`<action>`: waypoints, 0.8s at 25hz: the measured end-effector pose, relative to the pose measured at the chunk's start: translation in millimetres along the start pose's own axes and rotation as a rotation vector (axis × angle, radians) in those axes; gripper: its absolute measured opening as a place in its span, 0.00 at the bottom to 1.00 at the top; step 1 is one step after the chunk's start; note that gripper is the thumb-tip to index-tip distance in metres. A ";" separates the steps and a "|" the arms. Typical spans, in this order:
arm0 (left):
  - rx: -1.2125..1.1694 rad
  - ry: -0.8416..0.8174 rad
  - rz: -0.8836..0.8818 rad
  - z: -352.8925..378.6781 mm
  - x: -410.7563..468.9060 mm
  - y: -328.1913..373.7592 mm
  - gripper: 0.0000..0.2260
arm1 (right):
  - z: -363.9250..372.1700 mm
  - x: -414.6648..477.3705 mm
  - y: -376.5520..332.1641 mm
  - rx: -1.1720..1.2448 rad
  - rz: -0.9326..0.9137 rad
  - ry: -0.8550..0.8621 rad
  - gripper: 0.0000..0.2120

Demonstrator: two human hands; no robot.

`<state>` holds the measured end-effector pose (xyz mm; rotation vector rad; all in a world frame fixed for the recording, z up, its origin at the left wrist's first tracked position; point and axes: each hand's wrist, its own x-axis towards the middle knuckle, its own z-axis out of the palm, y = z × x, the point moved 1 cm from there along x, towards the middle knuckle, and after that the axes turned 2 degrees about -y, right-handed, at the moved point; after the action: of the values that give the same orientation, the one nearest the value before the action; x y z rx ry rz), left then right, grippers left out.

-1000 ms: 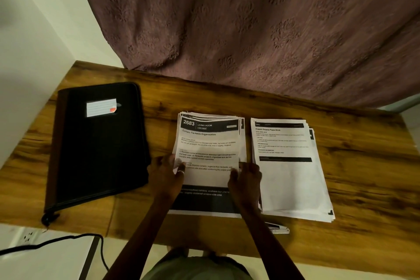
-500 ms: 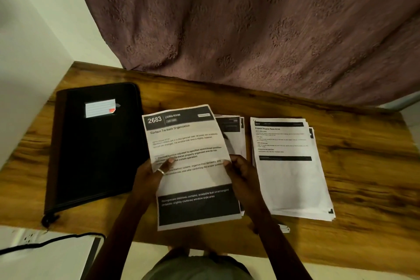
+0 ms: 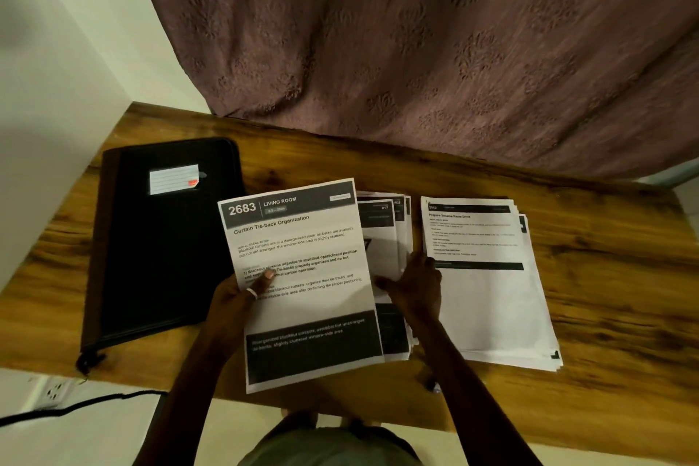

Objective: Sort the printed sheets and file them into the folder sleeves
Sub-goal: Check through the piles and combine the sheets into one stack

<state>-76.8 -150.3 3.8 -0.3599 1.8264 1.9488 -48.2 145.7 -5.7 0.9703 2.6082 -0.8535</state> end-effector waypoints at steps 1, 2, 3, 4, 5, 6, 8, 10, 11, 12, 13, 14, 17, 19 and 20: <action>0.006 0.005 -0.001 -1.6 -0.6 -0.4 0.11 | 1.2 1.5 -2.1 0.032 0.008 -0.004 0.44; 0.001 0.012 -0.004 -3.1 -0.6 -0.9 0.11 | 0.5 3.7 -3.3 0.085 0.019 -0.001 0.43; -0.007 0.017 -0.009 -4.8 -0.6 -1.4 0.11 | -0.6 7.3 -2.7 0.137 0.033 0.004 0.39; -0.015 0.017 -0.012 -6.1 -0.5 -2.6 0.11 | -2.6 10.7 -0.8 0.174 0.041 0.010 0.35; -0.022 0.017 -0.015 -6.9 -0.7 -3.2 0.12 | -5.8 13.0 1.6 0.193 0.040 0.014 0.31; -0.027 0.018 -0.017 -7.4 -1.0 -3.3 0.12 | -8.0 15.4 6.4 0.215 0.037 0.015 0.27; -0.037 0.025 -0.019 -7.0 -2.0 -1.9 0.12 | -14.6 17.2 14.5 0.269 0.048 0.035 0.23; -0.037 0.024 -0.008 -7.3 -2.4 -0.7 0.12 | -25.1 14.9 19.1 0.282 0.045 0.080 0.21; -0.030 0.025 0.002 -8.0 -2.7 0.4 0.12 | -31.1 12.9 21.2 0.276 0.020 0.117 0.19; -0.025 0.026 0.010 -8.9 -2.6 0.9 0.12 | -37.6 11.5 23.9 0.276 -0.024 0.162 0.17; -0.023 0.029 0.018 -9.8 -2.8 1.4 0.12 | -45.6 8.2 24.7 0.277 -0.072 0.206 0.14; -0.024 0.036 0.024 -10.4 -2.8 1.3 0.12 | -53.6 5.9 25.7 0.283 -0.120 0.248 0.13; 0.002 0.074 0.057 -11.7 -2.2 0.1 0.10 | -79.8 -2.4 27.3 0.333 -0.173 0.321 0.12; 0.017 0.100 0.072 -12.1 -0.6 -0.6 0.09 | -96.5 -6.9 29.7 0.444 -0.152 0.327 0.12; 0.022 0.108 0.074 -12.1 1.2 -0.9 0.09 | -104.0 -8.1 32.4 0.527 -0.136 0.328 0.12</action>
<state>-78.8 -162.1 1.3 -0.4030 1.9532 1.9915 -22.0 223.2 66.8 1.1467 2.8010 -1.5945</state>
